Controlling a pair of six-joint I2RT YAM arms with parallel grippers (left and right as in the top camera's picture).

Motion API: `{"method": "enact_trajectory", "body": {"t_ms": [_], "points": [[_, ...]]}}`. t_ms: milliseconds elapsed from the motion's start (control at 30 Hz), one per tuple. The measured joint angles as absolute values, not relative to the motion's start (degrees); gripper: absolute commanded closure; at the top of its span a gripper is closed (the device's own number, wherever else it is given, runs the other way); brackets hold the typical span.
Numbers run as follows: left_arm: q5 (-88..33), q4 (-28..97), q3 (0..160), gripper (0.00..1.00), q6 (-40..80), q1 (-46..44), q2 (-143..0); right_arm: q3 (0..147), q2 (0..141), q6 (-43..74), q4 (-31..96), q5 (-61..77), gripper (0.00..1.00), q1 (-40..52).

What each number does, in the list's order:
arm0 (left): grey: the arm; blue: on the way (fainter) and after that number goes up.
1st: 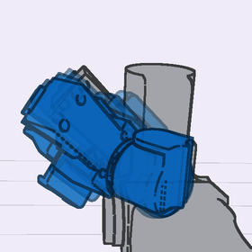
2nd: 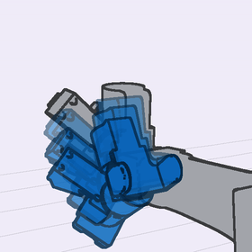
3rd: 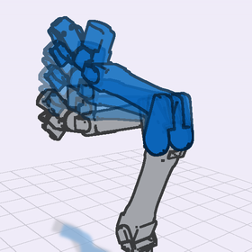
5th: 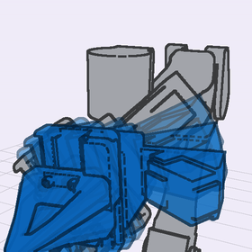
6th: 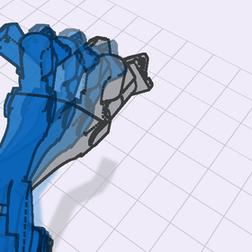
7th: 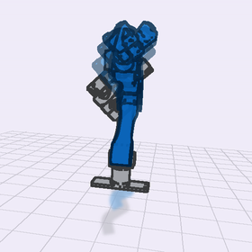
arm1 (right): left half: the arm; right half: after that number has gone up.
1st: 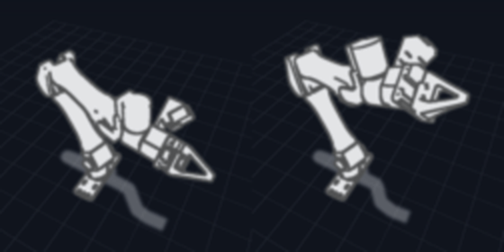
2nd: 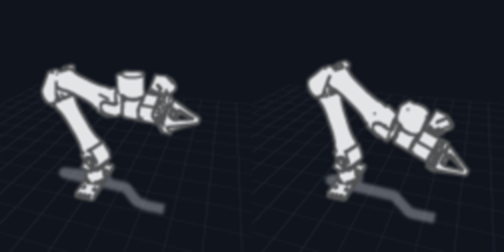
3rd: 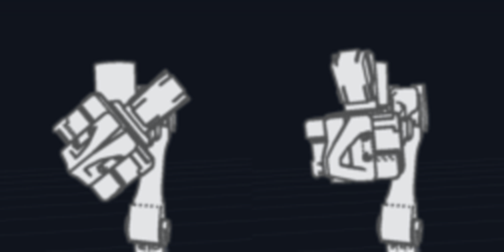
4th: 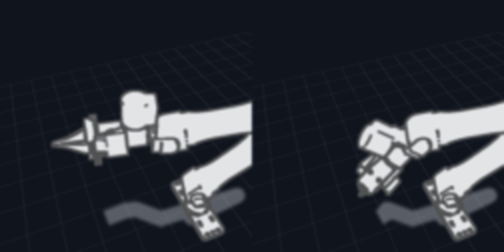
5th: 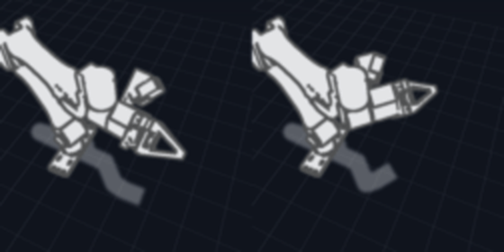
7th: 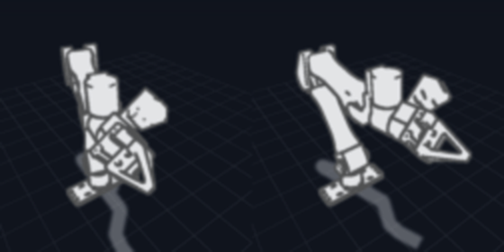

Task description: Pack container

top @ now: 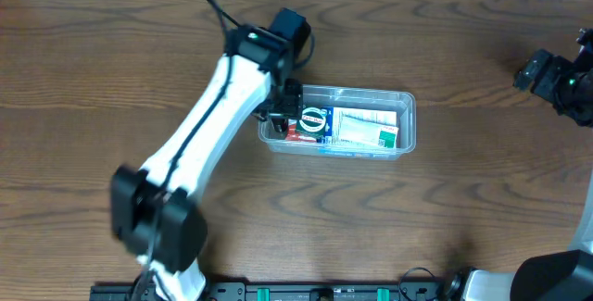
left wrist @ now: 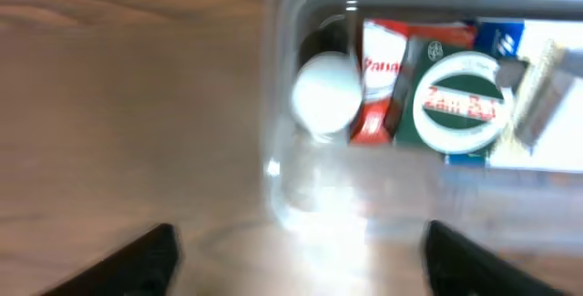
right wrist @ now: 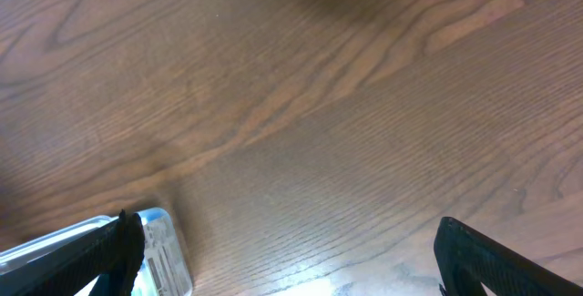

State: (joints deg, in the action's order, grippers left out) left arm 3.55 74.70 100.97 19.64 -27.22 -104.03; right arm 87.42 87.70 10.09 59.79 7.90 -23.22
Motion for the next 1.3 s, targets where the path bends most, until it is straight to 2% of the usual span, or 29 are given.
{"method": "enact_trajectory", "body": {"t_ms": [267,433,567,867,1033,1300], "points": [[7.0,86.9,102.2,0.02,19.7,-27.2,-81.3,87.4,87.7,10.1,59.8,7.9,0.01,-23.2],[10.5,87.5,98.1,0.02,22.1,-27.2,-68.6,87.4,87.7,10.1,59.8,7.9,0.01,-23.2],[13.3,81.0,86.3,0.02,24.3,-27.6,-55.7,87.4,87.7,10.1,59.8,7.9,0.01,-23.2],[13.2,55.2,49.5,0.02,28.2,-27.6,-25.3,87.4,87.7,10.1,59.8,7.9,0.01,-23.2],[10.5,47.8,38.5,0.02,28.7,-27.6,-21.9,87.4,87.7,10.1,59.8,7.9,0.01,-23.2],[9.4,51.0,36.5,0.02,28.8,-27.6,-22.0,87.4,87.7,10.1,59.8,7.9,0.01,-23.2]]}}
